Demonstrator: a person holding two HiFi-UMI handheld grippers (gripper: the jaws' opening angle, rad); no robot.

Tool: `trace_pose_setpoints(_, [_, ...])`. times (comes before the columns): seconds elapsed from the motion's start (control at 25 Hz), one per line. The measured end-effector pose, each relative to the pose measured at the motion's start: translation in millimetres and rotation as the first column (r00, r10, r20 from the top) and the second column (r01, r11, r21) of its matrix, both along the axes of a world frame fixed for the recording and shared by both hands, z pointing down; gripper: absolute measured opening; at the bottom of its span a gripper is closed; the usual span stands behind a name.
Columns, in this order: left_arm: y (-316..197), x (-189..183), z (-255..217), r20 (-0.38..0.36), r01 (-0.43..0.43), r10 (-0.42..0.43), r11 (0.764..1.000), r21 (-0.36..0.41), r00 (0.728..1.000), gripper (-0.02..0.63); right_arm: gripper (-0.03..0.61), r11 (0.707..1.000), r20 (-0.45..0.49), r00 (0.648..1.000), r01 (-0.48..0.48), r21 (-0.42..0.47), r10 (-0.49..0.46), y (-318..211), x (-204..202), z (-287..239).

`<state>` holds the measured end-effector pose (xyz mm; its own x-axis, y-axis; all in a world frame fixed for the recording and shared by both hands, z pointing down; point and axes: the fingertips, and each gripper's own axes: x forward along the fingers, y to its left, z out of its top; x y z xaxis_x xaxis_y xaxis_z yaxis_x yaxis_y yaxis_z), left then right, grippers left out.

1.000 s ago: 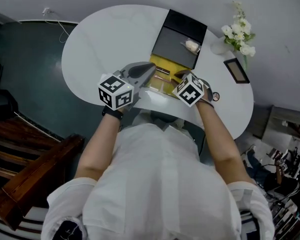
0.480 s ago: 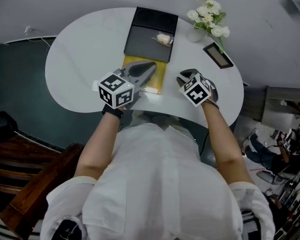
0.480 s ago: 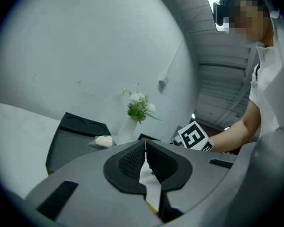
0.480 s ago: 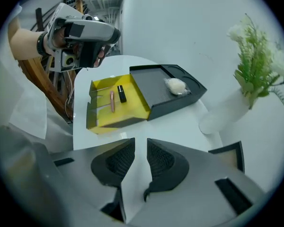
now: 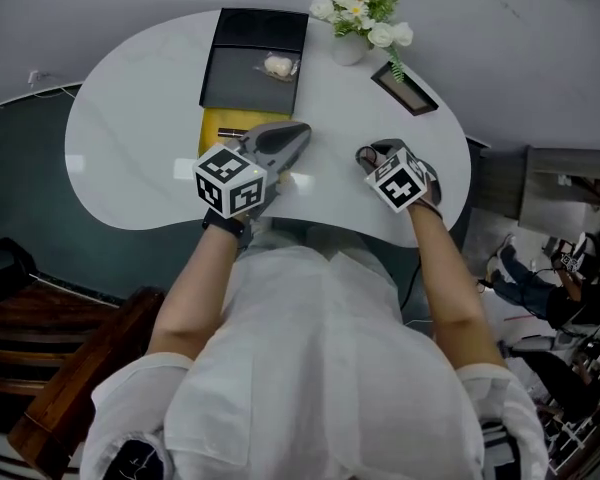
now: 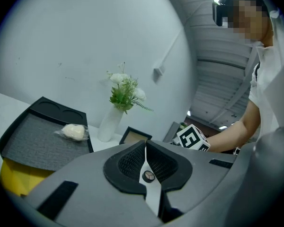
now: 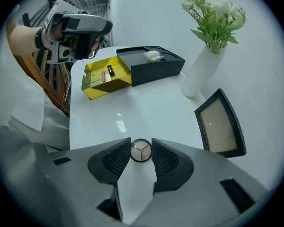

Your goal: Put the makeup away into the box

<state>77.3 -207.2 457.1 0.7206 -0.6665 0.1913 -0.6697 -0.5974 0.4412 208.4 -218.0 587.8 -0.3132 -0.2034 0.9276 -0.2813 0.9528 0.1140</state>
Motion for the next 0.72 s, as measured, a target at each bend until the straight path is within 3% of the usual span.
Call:
trace_pose_setpoints(0.16, [-4, 22, 6, 0.001, -0.001, 0.001, 1.0, -0.02, 1.0, 0.023, 0.19, 0.999, -0.005, 1.0, 0.018, -0.032, -0.018, 4, 18, 14])
trace_pose_setpoints(0.36, [-9, 42, 12, 0.003, 0.0, 0.0, 1.0, -0.029, 1.0, 0.023, 0.223, 0.997, 0.005, 0.999, 0.052, -0.057, -0.051, 4, 23, 27])
trace_pose_setpoints(0.72, [-13, 54, 19, -0.002, 0.041, -0.041, 0.998, -0.048, 0.999, 0.023, 0.233, 0.985, -0.027, 0.988, 0.152, -0.086, -0.155, 2, 18, 49])
